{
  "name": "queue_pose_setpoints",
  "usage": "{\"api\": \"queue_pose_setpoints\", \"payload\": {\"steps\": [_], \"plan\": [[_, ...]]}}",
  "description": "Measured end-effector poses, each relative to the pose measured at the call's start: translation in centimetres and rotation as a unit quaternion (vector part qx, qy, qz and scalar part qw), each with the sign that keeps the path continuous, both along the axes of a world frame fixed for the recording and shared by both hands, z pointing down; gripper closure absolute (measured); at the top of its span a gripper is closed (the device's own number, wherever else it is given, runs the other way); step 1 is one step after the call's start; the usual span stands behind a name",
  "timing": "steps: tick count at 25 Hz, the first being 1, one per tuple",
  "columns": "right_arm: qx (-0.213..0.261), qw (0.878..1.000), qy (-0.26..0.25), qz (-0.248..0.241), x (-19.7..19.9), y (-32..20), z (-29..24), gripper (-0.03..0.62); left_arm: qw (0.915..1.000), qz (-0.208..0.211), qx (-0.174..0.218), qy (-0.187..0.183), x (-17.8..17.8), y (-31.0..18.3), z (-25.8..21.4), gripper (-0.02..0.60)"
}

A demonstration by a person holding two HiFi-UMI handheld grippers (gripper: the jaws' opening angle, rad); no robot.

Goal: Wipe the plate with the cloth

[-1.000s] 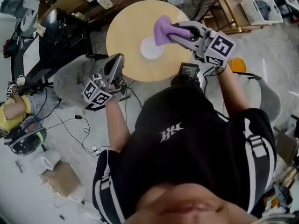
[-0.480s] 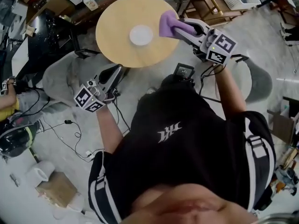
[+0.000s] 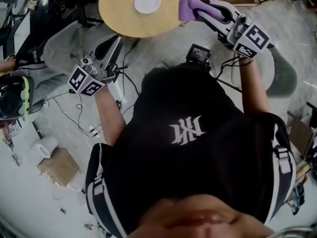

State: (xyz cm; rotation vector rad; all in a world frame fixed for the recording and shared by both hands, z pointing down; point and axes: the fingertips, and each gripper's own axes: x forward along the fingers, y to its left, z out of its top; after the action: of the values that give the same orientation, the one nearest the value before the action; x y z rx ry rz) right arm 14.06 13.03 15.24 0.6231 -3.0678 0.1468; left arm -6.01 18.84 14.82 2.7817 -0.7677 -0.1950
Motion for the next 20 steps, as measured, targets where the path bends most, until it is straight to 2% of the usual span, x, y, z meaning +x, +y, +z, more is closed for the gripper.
{"api": "queue_pose_setpoints", "payload": {"steps": [1,2,3,5,7,10,14,17,20], "plan": [[-0.004,1.0,-0.001,-0.004,0.9,0.8,0.4,0.508,0.9999,-0.001,-0.002,-0.016,1.3,0.5,0.4,0.569],[-0.008,1.0,-0.002,-0.009,1.6,1.5,0.8,0.51,0.9985,-0.001,0.0,-0.055,2.8,1.1,1.1,0.569],[-0.012,1.0,-0.004,-0.015,2.2,2.1,1.1,0.51,0.994,0.003,0.006,-0.109,4.2,1.7,2.1,0.569],[-0.013,0.999,-0.009,-0.028,2.9,2.9,1.4,0.508,0.9783,0.024,0.019,-0.205,6.7,3.0,4.1,0.569],[-0.008,0.999,-0.01,-0.036,3.3,3.2,1.6,0.508,0.9687,0.044,0.021,-0.243,8.5,4.0,5.2,0.569],[0.004,0.999,-0.006,-0.037,3.9,3.3,1.9,0.508,0.967,0.056,0.007,-0.248,9.8,4.9,6.0,0.569],[0.012,0.999,-0.008,-0.041,5.3,2.8,1.3,0.508,0.9756,0.022,0.011,-0.218,10.1,4.4,4.4,0.569],[0.021,0.999,-0.019,-0.045,5.4,2.6,0.6,0.508,0.9795,-0.046,0.035,-0.193,8.4,3.7,2.5,0.569],[0.022,0.998,-0.02,-0.049,4.9,2.6,0.9,0.508,0.9705,-0.142,0.043,-0.19,5.4,2.5,2.2,0.569]]}}
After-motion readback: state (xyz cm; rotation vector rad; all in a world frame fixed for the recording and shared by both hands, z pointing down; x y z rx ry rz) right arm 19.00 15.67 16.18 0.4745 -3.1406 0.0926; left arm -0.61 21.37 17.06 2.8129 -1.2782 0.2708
